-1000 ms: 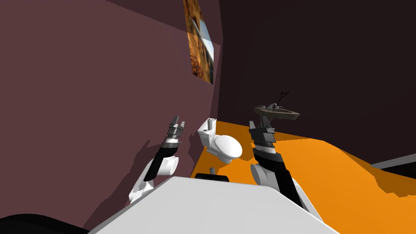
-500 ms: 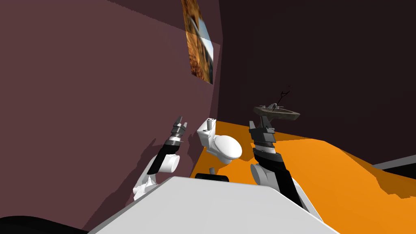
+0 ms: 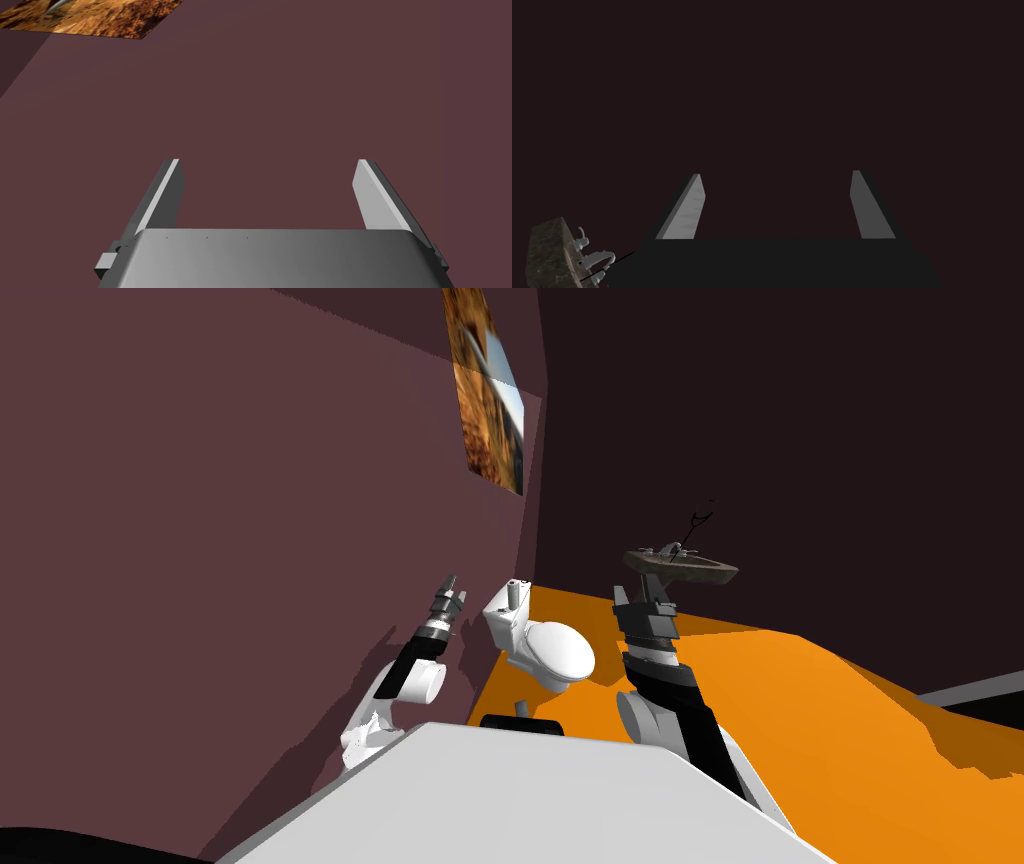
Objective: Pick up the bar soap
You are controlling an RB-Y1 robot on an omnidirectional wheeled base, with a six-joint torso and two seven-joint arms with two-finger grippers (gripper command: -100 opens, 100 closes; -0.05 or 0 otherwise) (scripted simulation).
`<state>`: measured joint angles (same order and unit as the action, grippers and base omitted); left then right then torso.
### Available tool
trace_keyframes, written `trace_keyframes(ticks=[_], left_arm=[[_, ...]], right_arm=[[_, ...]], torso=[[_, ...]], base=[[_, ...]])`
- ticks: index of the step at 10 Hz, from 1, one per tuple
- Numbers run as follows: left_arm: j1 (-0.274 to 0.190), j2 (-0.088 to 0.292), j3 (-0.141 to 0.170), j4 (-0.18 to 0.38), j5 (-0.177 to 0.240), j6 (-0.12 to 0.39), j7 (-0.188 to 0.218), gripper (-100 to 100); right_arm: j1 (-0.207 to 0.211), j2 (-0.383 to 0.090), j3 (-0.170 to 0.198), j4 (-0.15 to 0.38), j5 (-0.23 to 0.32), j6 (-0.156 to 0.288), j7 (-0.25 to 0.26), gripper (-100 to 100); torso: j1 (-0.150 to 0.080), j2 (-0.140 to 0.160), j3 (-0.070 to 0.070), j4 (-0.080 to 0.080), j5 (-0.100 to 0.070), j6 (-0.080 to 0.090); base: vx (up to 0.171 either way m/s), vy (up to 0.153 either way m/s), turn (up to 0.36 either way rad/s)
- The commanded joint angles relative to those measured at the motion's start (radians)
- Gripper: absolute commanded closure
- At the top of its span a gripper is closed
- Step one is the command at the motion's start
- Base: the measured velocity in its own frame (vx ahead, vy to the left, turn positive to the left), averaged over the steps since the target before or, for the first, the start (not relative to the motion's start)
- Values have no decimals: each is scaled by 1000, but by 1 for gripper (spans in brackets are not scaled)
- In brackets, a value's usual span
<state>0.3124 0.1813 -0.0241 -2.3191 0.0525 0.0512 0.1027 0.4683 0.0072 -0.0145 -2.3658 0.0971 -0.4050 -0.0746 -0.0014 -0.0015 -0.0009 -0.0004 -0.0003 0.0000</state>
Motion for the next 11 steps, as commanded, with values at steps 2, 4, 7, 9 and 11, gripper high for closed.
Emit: trace_keyframes(ticks=[2, 4, 7, 9, 11], left_arm=[[-18, 3, -9, 16, 12, 65, 10, -100], [-41, 4, -16, 28, 23, 124, 21, -100], [-90, 2, -28, 56, 46, 210, 43, -100], [-90, 2, -28, 56, 46, 250, 43, -100], [-115, 0, -35, 72, 57, 314, 56, -100]], right_arm=[[0, 0, 0, 0, 0, 0, 0, 0], [0, 0, 0, 0, 0, 0, 0, 0], [0, 0, 0, 0, 0, 0, 0, 0], [0, 0, 0, 0, 0, 0, 0, 0], [0, 0, 0, 0, 0, 0, 0, 0]], torso=[[0, 0, 0, 0, 0, 0], [0, -1, 0, 0, 0, 0], [0, 0, 0, 0, 0, 0], [1, -1, 0, 0, 0, 0], [1, 0, 0, 0, 0, 0]], base=[[22, -20, -5], [27, -16, -7], [27, -14, -10], [19, -5, -5], [25, -5, -16]])
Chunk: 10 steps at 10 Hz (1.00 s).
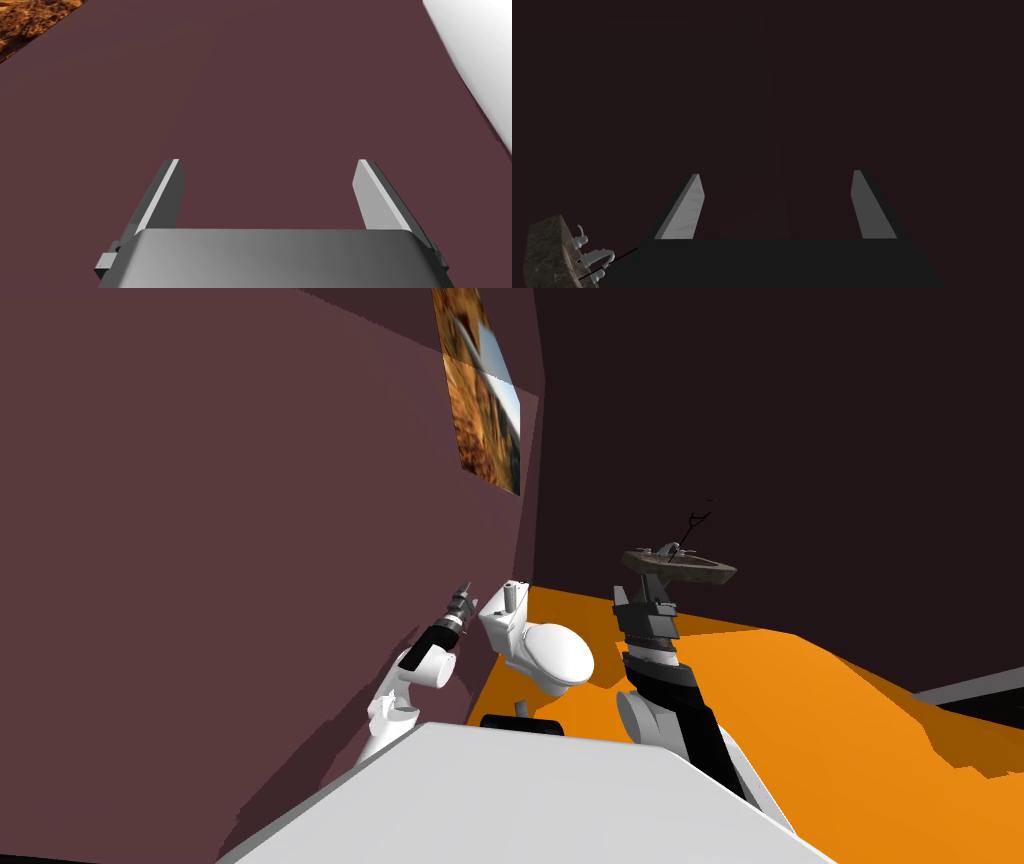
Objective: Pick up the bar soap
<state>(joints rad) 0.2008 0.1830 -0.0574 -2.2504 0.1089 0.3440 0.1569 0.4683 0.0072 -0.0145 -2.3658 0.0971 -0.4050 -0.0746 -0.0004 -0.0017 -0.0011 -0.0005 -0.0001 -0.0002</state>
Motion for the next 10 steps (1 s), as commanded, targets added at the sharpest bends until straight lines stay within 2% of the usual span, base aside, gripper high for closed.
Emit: trace_keyframes(ticks=[1, 3, 4, 6, 7, 8, 9, 10], left_arm=[[-30, -4, -8, 20, 12, 50, 14, -100], [-30, -4, -8, 20, 12, 89, 14, -100], [-57, -7, -14, 38, 24, 130, 28, -100], [-57, -7, -14, 38, 24, 158, 28, -100], [-85, -11, -20, 58, 36, 200, 42, -100], [-85, -11, -20, 58, 36, 226, 42, -100], [-113, -15, -26, 79, 47, 254, 56, -100], [-113, -15, -26, 79, 47, 284, 56, -100]], right_arm=[[0, 0, 0, 0, 0, 0, 0, 0], [0, 0, 0, 0, 0, 0, 0, 0], [0, 0, 0, 0, 0, 0, 0, 0], [0, 0, 0, 0, 0, 0, 0, 0], [0, 0, 0, 0, 0, 0, 0, 0], [0, 0, 0, 0, 0, 0, 0, 0], [0, 0, 0, 0, 0, 0, 0, 0], [0, 0, 0, 0, 0, 0, 0, 0]], torso=[[0, 0, 0, 0, 0, 0], [0, -1, 0, 0, 0, 0], [0, 0, 0, 0, 0, 0], [0, 0, 0, 0, 0, 0], [0, 0, 0, 0, 0, 0], [0, 0, 0, 0, 0, 0], [0, -1, 0, 0, 0, 0], [1, -1, -1, 0, 0, 0]], base=[[37, -7, -19], [25, -3, -9], [29, -3, -24], [24, 1, -10], [35, 1, -32], [37, 2, -20], [40, 9, -34], [40, 7, -23]])
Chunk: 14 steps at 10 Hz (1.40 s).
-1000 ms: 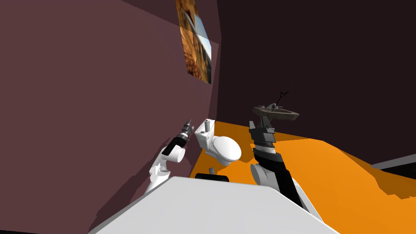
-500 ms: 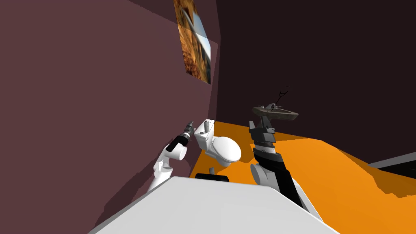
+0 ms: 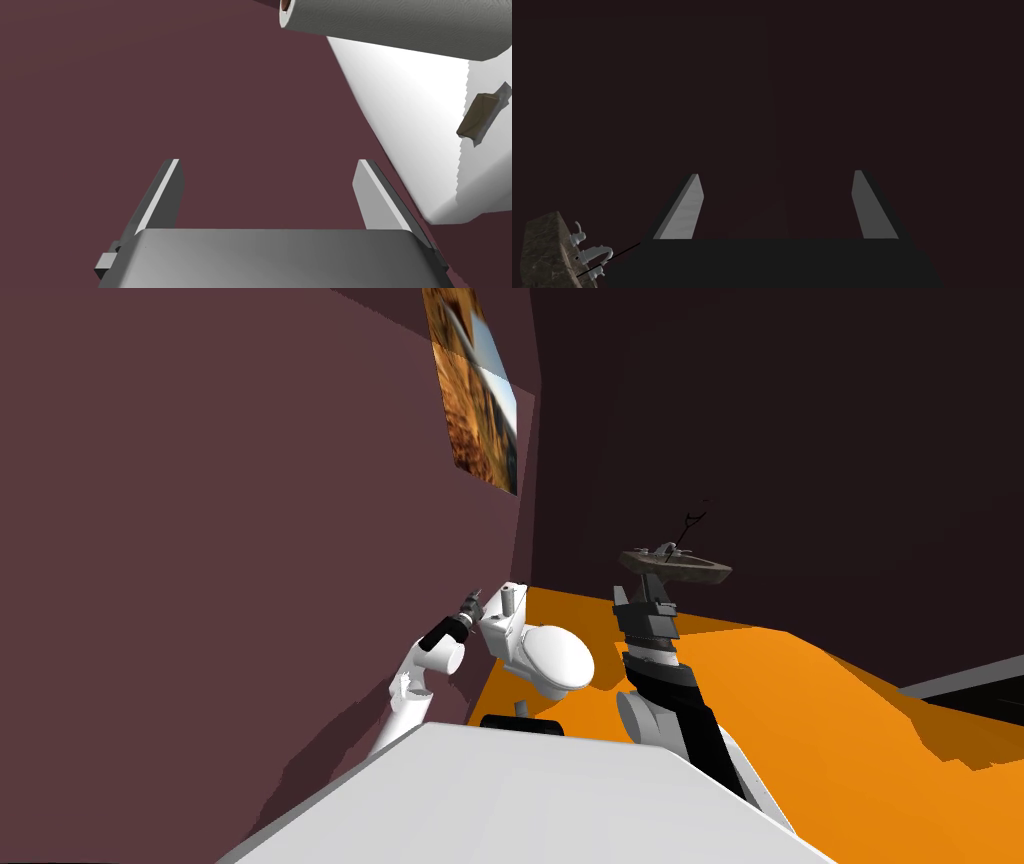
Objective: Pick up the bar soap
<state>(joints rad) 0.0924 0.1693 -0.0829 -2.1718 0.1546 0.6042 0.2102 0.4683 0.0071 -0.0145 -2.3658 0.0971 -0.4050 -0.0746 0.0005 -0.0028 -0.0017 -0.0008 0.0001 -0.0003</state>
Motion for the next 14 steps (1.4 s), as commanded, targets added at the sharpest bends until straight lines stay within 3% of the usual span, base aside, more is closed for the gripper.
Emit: trace_keyframes(ticks=[1, 2, 4, 5, 7, 8, 10, 11, 13, 14], left_arm=[[-5, -1, -1, 1, 1, 40, 3, -100], [-33, -5, -7, 24, 13, 73, 17, -100], [-33, -5, -7, 24, 13, 112, 17, -100], [-62, -9, -12, 48, 24, 152, 32, -100], [-62, -9, -12, 48, 24, 186, 32, -100], [-92, -13, -18, 73, 35, 223, 48, -100], [-92, -13, -18, 73, 35, 260, 48, -100], [-122, -17, -24, 99, 46, 301, 64, -100], [-122, -17, -24, 99, 46, 335, 64, -100], [-152, -20, -29, 126, 56, 371, 80, -100]], right_arm=[[0, 0, 0, 0, 0, 0, 0, 0], [0, 0, 0, 0, 0, 0, 0, 0], [0, 0, 0, 0, 0, 0, 0, 0], [0, 0, 0, 0, 0, 0, 0, 0], [0, 0, 0, 0, 0, 0, 0, 0], [0, 0, 0, 0, 0, 0, 0, 0], [0, 0, 0, 0, 0, 0, 0, 0], [0, 0, 0, 0, 0, 0, 0, 0], [0, 0, 0, 0, 0, 0, 0, 0], [0, 0, 0, 0, 0, 0, 0, 0]], torso=[[0, 0, 0, 0, 0, 0], [0, 1, 1, 0, 0, 0], [0, 0, 0, 0, 0, 0], [0, 1, 1, 0, 0, 0], [0, 0, 0, 0, 0, 0], [0, 1, 1, 0, 0, 0], [1, 0, 0, 0, 0, 0], [0, 1, 1, 0, 0, 0], [1, 1, 0, 0, 0, 0], [0, 1, 1, 0, 0, 0]], base=[[21, 3, 1], [34, 11, -39], [28, 9, -14], [32, 12, -39], [31, 12, -17], [39, 13, -50], [29, 16, -14], [26, 22, -46], [29, 15, -19], [47, 21, -56]])
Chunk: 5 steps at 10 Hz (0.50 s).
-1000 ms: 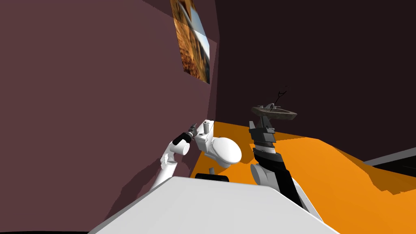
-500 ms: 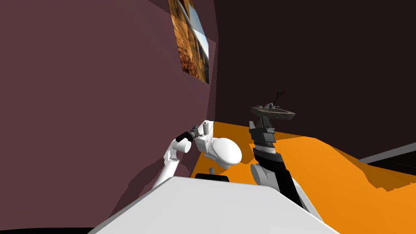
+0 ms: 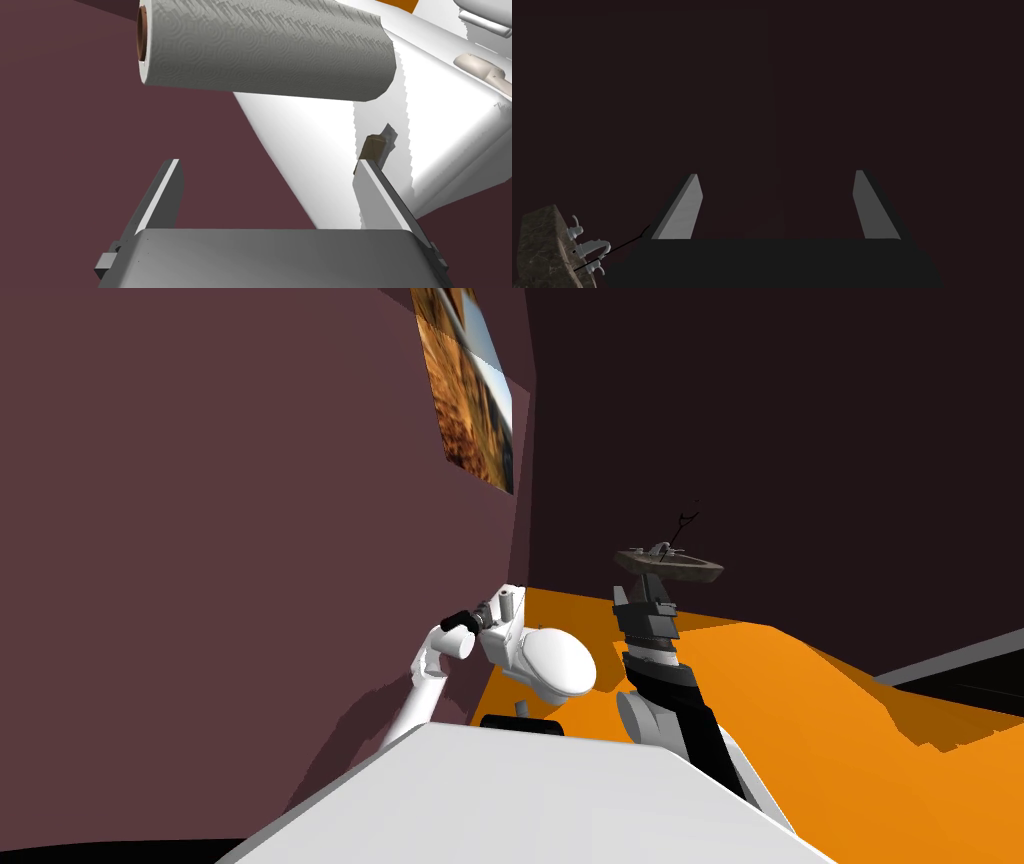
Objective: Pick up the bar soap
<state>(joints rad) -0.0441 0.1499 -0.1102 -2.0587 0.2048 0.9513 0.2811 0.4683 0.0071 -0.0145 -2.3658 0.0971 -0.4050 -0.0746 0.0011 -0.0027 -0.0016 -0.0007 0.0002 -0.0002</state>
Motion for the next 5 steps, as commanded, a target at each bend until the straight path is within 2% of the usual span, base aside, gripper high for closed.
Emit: trace_keyframes(ticks=[1, 2, 3, 4, 5], left_arm=[[-16, -1, -2, 13, 6, 50, 9, -100], [-16, -1, -2, 13, 6, 63, 9, -100], [-46, -5, -7, 41, 16, 101, 25, -100], [-46, -5, -7, 41, 16, 128, 25, -100], [-76, -8, -12, 69, 26, 162, 41, -100]], right_arm=[[0, 0, 0, 0, 0, 0, 0, 0], [0, 0, 0, 0, 0, 0, 0, 0], [0, 0, 0, 0, 0, 0, 0, 0], [0, 0, 0, 0, 0, 0, 0, 0], [0, 0, 0, 0, 0, 0, 0, 0]], torso=[[0, 0, 0, 0, 0, 0], [0, 0, 0, 0, 0, 0], [0, 1, 0, 0, 0, 0], [0, 0, 0, 0, 0, 0], [1, 0, 0, 0, 0, 0]], base=[[50, 22, -39], [24, 14, 6], [36, 28, -60], [40, 30, -37], [59, 43, -66]])
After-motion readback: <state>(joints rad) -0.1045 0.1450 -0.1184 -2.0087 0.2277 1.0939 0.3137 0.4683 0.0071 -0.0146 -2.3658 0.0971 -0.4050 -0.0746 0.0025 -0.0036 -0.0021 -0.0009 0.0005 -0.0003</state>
